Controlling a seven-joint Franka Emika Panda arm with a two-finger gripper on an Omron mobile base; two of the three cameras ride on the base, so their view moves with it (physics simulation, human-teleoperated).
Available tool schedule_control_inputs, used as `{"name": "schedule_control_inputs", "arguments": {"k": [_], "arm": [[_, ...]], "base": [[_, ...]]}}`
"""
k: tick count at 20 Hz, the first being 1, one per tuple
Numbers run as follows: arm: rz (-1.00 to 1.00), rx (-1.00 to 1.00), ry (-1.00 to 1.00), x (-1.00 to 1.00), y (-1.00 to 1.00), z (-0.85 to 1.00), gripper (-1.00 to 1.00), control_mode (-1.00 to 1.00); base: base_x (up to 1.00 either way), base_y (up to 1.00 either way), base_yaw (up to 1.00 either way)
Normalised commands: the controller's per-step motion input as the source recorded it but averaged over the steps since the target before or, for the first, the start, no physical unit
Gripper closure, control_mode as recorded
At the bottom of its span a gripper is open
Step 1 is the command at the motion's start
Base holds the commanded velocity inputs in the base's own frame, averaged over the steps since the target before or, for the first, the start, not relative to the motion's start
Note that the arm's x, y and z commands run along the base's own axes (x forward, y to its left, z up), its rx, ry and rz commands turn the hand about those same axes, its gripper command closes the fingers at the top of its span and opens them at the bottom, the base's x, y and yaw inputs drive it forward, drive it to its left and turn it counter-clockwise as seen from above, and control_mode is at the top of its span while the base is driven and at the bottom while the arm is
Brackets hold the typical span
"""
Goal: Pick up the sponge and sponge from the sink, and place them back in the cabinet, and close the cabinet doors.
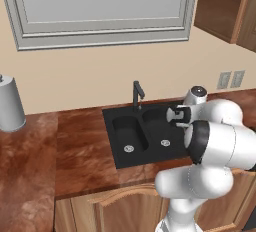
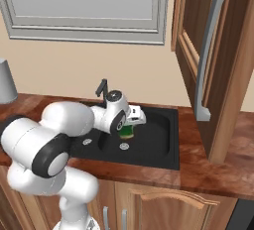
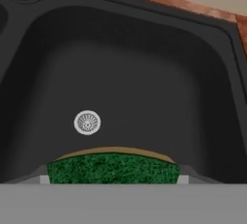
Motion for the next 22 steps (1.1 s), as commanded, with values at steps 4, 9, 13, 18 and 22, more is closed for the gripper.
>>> {"name": "schedule_control_inputs", "arguments": {"k": [4, 9, 13, 18, 22], "arm": [[0.00, 0.08, 0.08, -0.25, 0.00, 0.50, 1.00, -1.00], [0.00, 0.10, 0.04, -0.27, 0.00, 0.46, 1.00, -1.00], [0.00, 0.11, 0.03, -0.25, 0.05, 0.39, 1.00, -1.00], [0.00, 0.03, 0.06, -0.26, 0.10, 0.39, 1.00, -1.00], [0.00, 0.00, 0.12, -0.25, 0.10, 0.35, 1.00, -1.00]], "base": [[0.00, 0.00, 0.00], [0.00, 0.00, 0.00], [0.00, 0.00, 0.00], [0.00, 0.00, 0.00], [0.00, 0.00, 0.00]]}}
